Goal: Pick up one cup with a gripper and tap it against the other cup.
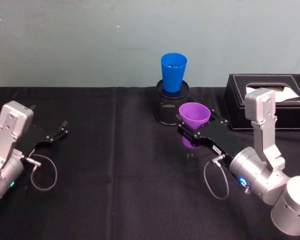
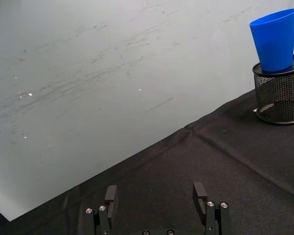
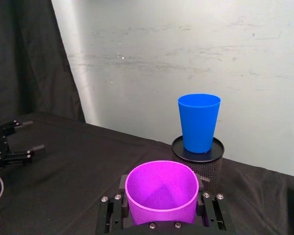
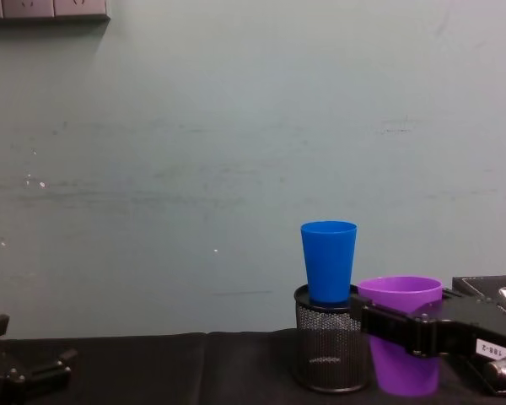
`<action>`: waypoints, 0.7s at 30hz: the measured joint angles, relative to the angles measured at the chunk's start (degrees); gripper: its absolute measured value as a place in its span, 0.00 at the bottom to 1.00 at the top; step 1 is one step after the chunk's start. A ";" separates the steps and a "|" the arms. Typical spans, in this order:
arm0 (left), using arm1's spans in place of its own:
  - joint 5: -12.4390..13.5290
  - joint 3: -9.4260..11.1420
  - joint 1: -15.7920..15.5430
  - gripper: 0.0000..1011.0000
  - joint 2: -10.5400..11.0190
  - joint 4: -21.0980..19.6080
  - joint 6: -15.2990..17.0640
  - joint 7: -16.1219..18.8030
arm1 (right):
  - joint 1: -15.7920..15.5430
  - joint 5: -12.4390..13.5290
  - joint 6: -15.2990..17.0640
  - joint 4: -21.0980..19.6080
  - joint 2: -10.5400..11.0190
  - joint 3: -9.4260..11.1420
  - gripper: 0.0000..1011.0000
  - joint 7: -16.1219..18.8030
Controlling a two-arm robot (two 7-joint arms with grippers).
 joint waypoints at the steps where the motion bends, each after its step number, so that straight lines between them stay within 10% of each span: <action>1: 0.00 0.00 0.00 0.99 0.00 0.00 0.00 0.00 | 0.00 0.01 0.00 -0.01 0.01 -0.01 0.73 0.00; 21: 0.00 0.00 0.00 0.99 0.00 0.00 0.00 0.00 | 0.06 0.04 0.11 -0.15 0.18 -0.18 0.73 -0.18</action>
